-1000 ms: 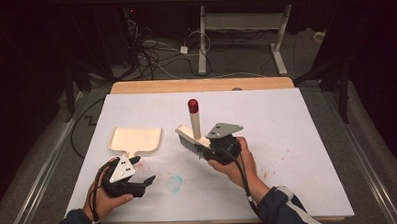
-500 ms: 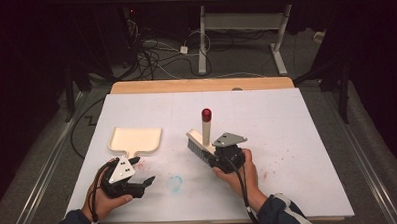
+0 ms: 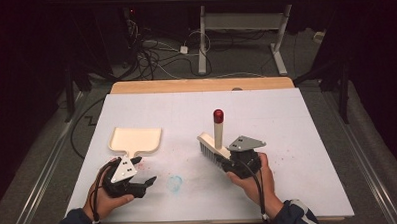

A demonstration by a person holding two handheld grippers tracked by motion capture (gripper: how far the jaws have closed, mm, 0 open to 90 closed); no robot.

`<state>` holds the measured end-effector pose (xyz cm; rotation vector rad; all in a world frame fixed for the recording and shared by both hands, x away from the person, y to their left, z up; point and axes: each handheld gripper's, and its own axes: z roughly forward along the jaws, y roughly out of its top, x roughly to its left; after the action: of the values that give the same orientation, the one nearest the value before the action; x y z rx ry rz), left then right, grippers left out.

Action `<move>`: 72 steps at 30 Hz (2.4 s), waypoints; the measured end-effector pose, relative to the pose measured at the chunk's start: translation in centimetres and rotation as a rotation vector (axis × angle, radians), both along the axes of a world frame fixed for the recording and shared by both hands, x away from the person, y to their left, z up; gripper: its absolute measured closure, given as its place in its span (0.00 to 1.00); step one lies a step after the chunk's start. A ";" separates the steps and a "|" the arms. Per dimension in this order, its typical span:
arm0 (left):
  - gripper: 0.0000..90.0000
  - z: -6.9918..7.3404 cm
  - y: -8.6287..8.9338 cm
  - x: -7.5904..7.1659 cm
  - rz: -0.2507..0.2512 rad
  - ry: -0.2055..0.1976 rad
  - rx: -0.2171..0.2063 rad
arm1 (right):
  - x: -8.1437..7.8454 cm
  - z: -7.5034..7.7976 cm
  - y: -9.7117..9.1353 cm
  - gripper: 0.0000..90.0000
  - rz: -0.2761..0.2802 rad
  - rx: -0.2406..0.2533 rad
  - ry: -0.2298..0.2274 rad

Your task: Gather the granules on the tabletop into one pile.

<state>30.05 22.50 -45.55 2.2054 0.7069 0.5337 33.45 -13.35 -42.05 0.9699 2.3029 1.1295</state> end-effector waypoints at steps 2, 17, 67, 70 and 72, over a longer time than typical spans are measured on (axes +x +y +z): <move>0.22 0.0 0.0 0.0 0.001 0.000 -0.001 | -0.1 0.4 -0.2 0.75 0.009 0.009 -0.009; 0.22 0.0 0.1 -0.2 0.002 -0.003 0.005 | 0.4 2.1 -4.7 0.75 -0.031 -0.007 -0.102; 0.23 -0.5 -0.1 0.3 0.014 0.032 0.026 | 5.1 -1.9 -5.4 0.75 0.458 -0.021 -0.274; 0.23 -0.5 -0.1 0.2 0.016 0.031 0.026 | 4.4 -0.6 -6.1 0.75 0.458 0.039 -0.291; 0.23 -0.4 0.0 0.2 0.016 0.028 0.027 | 3.7 0.4 -6.6 0.75 0.493 0.084 -0.275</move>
<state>30.23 22.45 -45.96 2.2373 0.7367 0.5243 37.13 -19.94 -41.66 0.2421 2.3342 1.4533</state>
